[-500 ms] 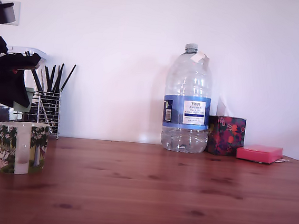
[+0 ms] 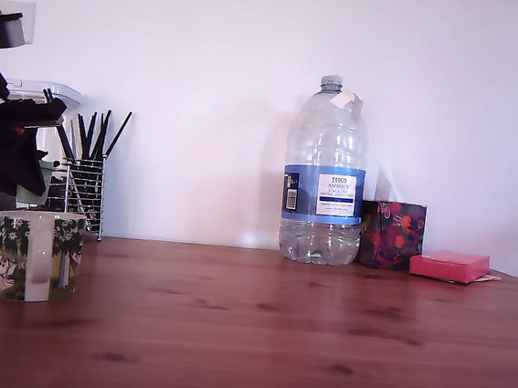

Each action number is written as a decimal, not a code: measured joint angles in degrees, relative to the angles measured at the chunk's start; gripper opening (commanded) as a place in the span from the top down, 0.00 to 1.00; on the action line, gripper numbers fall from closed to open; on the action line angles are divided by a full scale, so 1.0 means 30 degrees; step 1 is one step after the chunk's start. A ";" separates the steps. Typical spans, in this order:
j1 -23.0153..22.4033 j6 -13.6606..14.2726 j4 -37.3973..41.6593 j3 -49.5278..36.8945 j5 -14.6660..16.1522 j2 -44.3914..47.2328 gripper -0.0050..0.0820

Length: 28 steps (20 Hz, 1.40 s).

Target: Pick up the coffee capsules from the table one by one and drop them inside the nearest coffee cup

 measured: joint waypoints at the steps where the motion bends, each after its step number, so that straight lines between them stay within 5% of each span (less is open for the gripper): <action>1: 0.0000 0.0000 0.0000 0.0000 0.0080 0.0000 0.29; 9: 0.0000 0.0000 0.0481 0.0000 0.0131 0.0000 0.33; 11: 0.0000 0.0000 0.0503 0.0000 0.0131 -0.0007 0.53; 14: 0.0000 0.0000 0.0444 0.0000 0.0131 -0.0277 0.98; 22: 0.0000 0.0969 0.0219 -0.0321 0.0124 -0.6120 0.96; 28: 0.0000 0.1020 0.1945 -0.4605 0.0138 -1.1453 0.96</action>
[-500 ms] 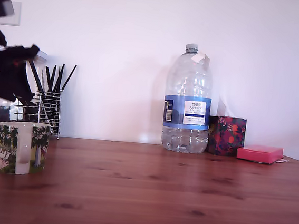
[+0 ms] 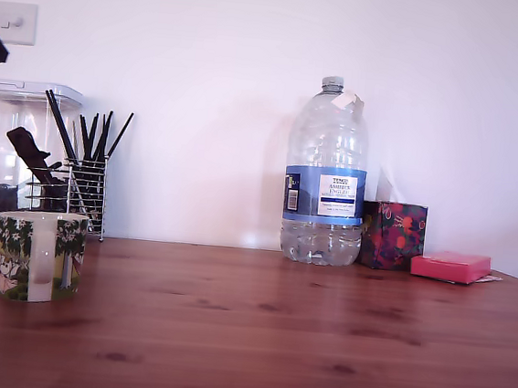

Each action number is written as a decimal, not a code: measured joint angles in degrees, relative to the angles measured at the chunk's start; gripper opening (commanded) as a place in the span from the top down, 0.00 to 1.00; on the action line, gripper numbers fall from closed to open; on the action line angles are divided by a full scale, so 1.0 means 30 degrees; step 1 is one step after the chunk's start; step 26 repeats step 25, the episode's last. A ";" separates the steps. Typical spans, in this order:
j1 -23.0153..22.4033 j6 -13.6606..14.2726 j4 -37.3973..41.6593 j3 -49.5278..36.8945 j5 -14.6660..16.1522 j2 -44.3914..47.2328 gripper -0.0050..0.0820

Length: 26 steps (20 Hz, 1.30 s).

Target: Pick up the coffee capsules from the table one by one and drop them inside the nearest coffee cup

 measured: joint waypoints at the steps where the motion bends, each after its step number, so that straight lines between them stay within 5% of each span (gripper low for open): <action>1: 0.0000 0.0000 0.0262 -0.0721 0.0007 -0.0852 0.96; 8: 0.0000 -0.0546 0.0816 -0.5486 0.0058 -0.7359 0.96; 14: 0.0000 -0.1166 -0.2076 -0.6870 0.0066 -1.2094 0.96; 26: 0.0000 -0.1166 -0.3614 -0.6870 0.0044 -1.2830 0.96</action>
